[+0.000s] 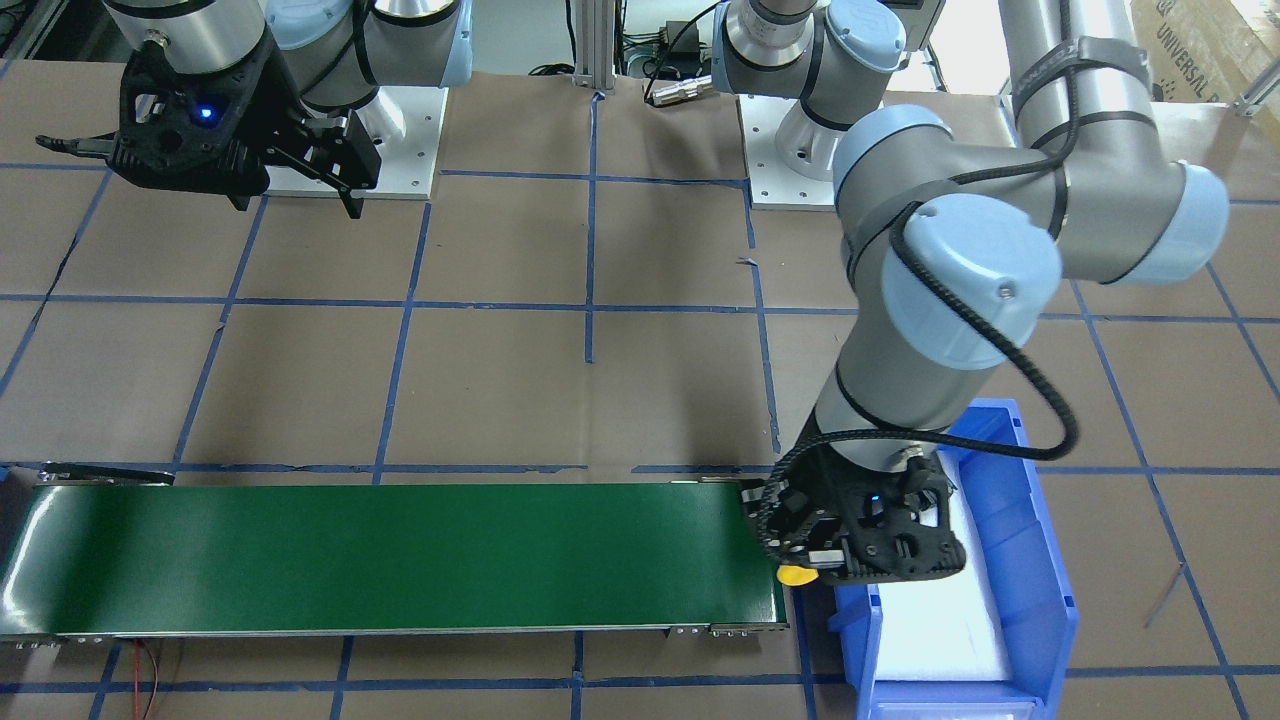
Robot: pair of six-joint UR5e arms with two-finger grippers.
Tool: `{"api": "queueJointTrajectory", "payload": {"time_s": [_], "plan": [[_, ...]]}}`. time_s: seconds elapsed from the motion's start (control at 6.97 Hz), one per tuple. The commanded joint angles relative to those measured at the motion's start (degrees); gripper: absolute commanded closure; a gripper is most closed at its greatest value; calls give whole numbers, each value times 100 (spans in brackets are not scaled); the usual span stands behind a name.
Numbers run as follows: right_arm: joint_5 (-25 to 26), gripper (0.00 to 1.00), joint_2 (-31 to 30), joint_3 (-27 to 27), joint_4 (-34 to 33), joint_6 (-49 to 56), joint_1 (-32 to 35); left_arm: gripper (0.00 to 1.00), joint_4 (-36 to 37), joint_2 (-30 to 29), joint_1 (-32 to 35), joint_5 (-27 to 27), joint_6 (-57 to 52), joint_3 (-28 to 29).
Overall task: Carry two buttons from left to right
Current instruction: 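Carry the yellow button to the conveyor's near end and release it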
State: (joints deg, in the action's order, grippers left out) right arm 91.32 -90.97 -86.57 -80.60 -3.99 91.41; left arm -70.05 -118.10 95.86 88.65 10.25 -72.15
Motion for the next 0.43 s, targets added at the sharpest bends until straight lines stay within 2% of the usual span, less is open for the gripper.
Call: {"api": "queueJointTrajectory", "payload": {"time_s": [0.0, 0.29], "plan": [[0, 0, 0, 0, 0, 3, 0, 81, 237, -405, 371, 21, 355, -36], [0, 0, 0, 0, 9, 3, 0, 81, 255, -652, 416, -5, 355, -27]]}}
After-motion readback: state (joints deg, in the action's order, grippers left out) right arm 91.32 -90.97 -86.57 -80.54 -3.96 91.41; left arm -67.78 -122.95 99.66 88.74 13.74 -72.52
